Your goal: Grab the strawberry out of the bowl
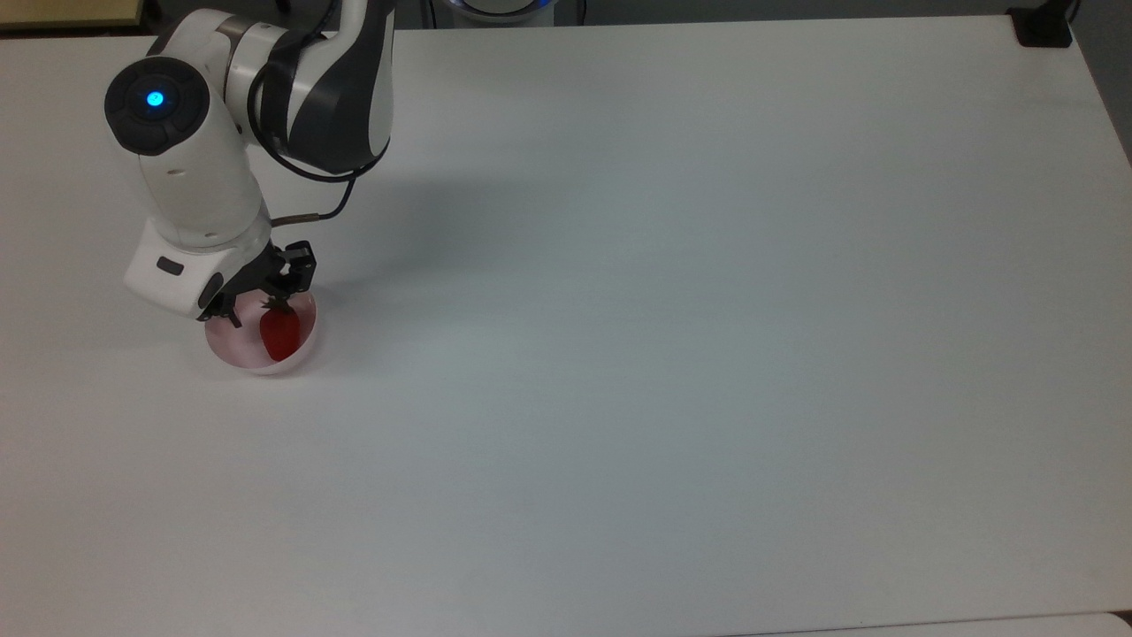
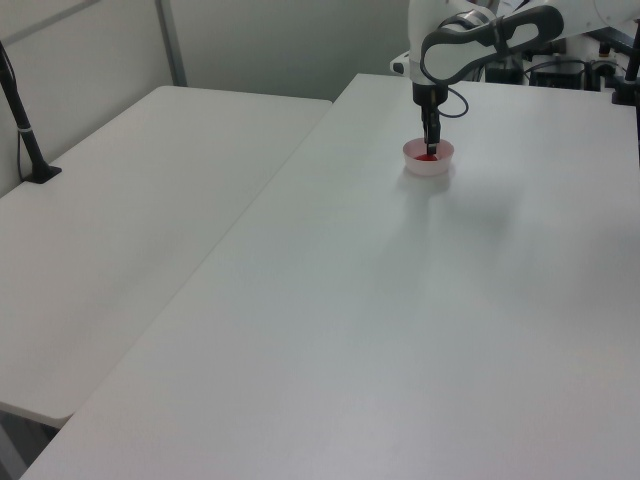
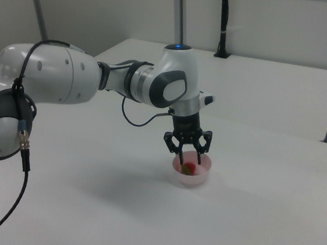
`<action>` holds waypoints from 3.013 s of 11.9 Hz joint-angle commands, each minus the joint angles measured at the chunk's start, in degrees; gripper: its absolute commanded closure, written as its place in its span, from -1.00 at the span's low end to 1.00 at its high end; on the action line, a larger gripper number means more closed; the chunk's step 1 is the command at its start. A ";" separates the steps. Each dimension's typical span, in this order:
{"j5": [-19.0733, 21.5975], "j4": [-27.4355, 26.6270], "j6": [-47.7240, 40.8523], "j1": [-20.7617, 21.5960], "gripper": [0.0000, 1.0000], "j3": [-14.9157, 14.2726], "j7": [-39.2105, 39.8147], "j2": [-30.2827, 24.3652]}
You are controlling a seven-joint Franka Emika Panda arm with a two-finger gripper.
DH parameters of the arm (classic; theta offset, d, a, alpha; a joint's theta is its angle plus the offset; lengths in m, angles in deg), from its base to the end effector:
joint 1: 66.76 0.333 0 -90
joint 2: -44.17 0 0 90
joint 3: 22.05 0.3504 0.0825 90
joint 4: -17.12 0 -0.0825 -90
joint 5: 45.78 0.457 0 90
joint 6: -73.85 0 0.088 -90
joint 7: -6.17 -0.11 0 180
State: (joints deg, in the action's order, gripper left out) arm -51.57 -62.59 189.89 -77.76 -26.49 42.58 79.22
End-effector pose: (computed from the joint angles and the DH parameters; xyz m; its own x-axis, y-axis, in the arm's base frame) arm 0.7813 -0.2096 0.3497 0.9112 0.4069 -0.0647 0.4119 -0.9032 0.1210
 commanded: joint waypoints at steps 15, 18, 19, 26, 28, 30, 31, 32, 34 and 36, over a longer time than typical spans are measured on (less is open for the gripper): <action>11.50 -1.67 4.87 -2.62 -0.28 0.31 -37.64 1.17; 10.71 -3.08 7.53 -2.71 -0.21 0.31 -39.67 1.69; 10.71 -2.99 7.44 -2.79 -0.14 0.31 -39.23 1.69; 10.45 -2.29 2.72 -3.58 0.08 0.22 -38.35 -0.85; 10.62 -2.29 -0.63 -3.67 0.08 0.22 -36.78 -2.87; 10.45 -1.42 -0.91 -3.67 0.08 0.13 -36.07 -2.88; 10.62 -0.54 -2.04 -4.28 0.08 -0.04 -34.06 -3.22; 10.45 -0.09 -3.70 -4.55 0.08 -0.30 -31.52 -3.92; 10.27 0.61 -4.51 -6.30 0.08 -1.79 -19.77 -4.46; 9.75 0.53 -3.64 -7.80 0.08 -4.34 -10.88 -4.02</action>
State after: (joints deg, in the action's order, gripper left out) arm -41.32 -61.56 186.97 -83.91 -28.54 21.76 75.77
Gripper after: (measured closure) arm 0.537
